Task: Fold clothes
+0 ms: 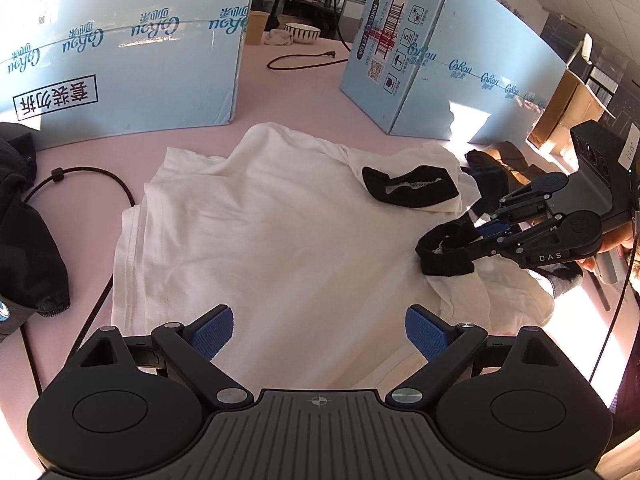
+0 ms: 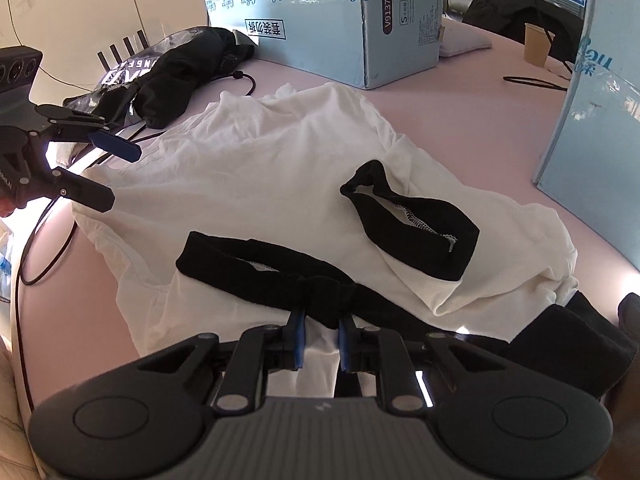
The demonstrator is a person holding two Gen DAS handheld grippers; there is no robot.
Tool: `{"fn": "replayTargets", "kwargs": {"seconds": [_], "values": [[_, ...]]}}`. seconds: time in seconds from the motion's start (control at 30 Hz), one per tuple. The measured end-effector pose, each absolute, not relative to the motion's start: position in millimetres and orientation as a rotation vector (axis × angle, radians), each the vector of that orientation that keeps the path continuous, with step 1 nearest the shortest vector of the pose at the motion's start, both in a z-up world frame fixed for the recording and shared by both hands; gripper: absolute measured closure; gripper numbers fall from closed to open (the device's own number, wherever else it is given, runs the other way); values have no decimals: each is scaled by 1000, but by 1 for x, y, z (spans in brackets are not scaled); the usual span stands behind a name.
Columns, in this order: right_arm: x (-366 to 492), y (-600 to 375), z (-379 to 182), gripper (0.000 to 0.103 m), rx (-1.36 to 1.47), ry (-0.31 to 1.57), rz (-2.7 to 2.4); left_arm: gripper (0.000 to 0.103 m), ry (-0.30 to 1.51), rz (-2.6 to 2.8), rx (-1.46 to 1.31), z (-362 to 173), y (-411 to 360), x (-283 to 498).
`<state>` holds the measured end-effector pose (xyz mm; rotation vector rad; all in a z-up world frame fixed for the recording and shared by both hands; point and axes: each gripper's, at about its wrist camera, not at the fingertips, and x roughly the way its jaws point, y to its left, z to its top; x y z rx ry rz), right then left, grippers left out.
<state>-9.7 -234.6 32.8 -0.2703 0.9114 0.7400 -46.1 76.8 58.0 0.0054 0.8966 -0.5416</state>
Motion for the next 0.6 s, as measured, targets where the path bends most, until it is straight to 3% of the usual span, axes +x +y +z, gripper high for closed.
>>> {"fn": "replayTargets", "kwargs": {"seconds": [0.4,0.6], "values": [[-103,-232,87,91,-268,816,768,8,887,-568,46,67,82,-59],[-162,-220,88,91,-295,828,818,8,874,-593,85,68,71,-61]]}}
